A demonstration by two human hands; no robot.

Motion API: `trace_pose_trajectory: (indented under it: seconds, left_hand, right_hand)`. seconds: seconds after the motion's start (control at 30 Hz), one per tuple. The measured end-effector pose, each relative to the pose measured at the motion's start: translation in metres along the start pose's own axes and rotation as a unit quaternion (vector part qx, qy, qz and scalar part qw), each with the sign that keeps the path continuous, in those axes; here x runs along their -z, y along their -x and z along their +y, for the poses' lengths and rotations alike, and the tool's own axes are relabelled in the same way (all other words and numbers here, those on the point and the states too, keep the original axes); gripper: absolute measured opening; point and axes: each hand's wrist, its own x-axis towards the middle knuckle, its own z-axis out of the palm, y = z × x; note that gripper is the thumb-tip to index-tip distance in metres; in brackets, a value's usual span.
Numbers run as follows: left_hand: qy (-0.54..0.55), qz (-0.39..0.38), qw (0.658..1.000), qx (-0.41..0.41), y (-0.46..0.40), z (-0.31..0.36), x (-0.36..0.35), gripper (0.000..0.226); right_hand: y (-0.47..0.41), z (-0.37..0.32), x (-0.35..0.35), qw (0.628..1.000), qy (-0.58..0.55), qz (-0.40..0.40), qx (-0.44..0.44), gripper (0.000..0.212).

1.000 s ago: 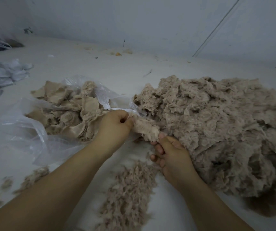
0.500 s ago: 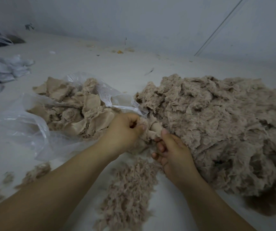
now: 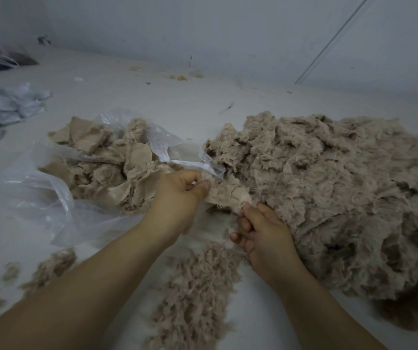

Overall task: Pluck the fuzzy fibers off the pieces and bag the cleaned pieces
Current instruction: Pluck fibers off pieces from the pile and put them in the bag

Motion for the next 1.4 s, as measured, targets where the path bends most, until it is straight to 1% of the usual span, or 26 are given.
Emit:
trace_pose_trajectory:
  seconds: [0.07,0.1,0.2,0.23,0.5,0.57,0.67,0.73,0.83,1.0,1.07,1.13,1.2,1.23,1.27,1.33,1.4]
  left_hand:
    - [0.012,0.01,1.0,-0.005,0.001,0.002,0.002,0.039]
    - [0.02,0.019,1.0,-0.01,0.001,0.003,0.003,0.038]
    - [0.062,0.055,0.996,-0.012,-0.001,0.003,0.007,0.022]
    - [0.075,0.065,0.995,-0.006,-0.002,0.001,0.008,0.02]
    - [0.102,0.093,0.99,0.028,-0.003,-0.012,0.006,0.035]
    - [0.121,0.109,0.986,0.029,-0.003,-0.011,0.005,0.037]
    - [0.172,0.138,0.975,0.028,-0.005,-0.008,0.005,0.029]
    - [0.173,0.136,0.975,0.019,-0.007,-0.008,0.004,0.022]
    - [0.127,0.118,0.985,-0.007,-0.006,-0.01,0.0,0.028]
    - [0.111,0.126,0.984,-0.057,-0.011,-0.006,-0.007,0.034]
    - [0.044,0.107,0.988,-0.107,-0.012,-0.006,-0.012,0.031]
    - [-0.057,0.062,0.982,-0.171,-0.01,-0.009,-0.018,0.032]
    - [-0.131,-0.003,0.965,-0.226,-0.007,-0.014,-0.021,0.023]
    - [-0.164,-0.034,0.952,-0.255,-0.006,-0.015,-0.02,0.016]
    - [-0.196,-0.059,0.936,-0.286,-0.004,-0.016,-0.019,0.016]
    - [-0.25,-0.104,0.899,-0.344,-0.001,-0.016,-0.017,0.026]
    - [-0.29,-0.142,0.873,-0.366,0.003,-0.015,-0.014,0.035]
  right_hand:
    - [-0.001,0.0,0.0,1.0,0.0,0.002,0.001,0.028]
    - [-0.001,0.0,0.0,1.0,-0.002,0.003,0.0,0.025]
    - [-0.002,0.001,0.0,1.0,-0.007,0.006,0.0,0.025]
    - [-0.002,0.001,0.001,1.0,-0.008,0.007,-0.001,0.025]
    - [-0.003,0.001,0.002,1.0,-0.012,0.02,-0.005,0.024]
    - [-0.004,0.001,0.003,1.0,-0.006,0.023,-0.004,0.03]
    - [-0.005,0.001,0.005,1.0,0.002,0.03,0.001,0.05]
    - [-0.005,0.002,0.005,1.0,0.004,0.029,0.009,0.052]
    - [-0.006,0.004,0.005,0.999,0.014,0.024,0.017,0.051]
    - [-0.005,0.004,0.006,0.999,0.041,0.008,0.027,0.046]
    - [-0.003,0.004,0.006,0.999,0.043,0.001,0.028,0.049]
    - [-0.002,0.003,0.005,0.999,0.038,-0.015,0.028,0.052]
    - [-0.002,0.001,0.004,0.998,0.035,-0.034,0.028,0.051]
    - [-0.002,0.0,0.003,0.998,0.033,-0.043,0.028,0.052]
    - [-0.002,-0.001,0.003,0.998,0.031,-0.049,0.028,0.054]
    - [-0.002,-0.001,0.002,0.997,0.036,-0.067,0.031,0.05]
    - [-0.001,-0.001,0.002,0.995,0.046,-0.088,0.033,0.05]
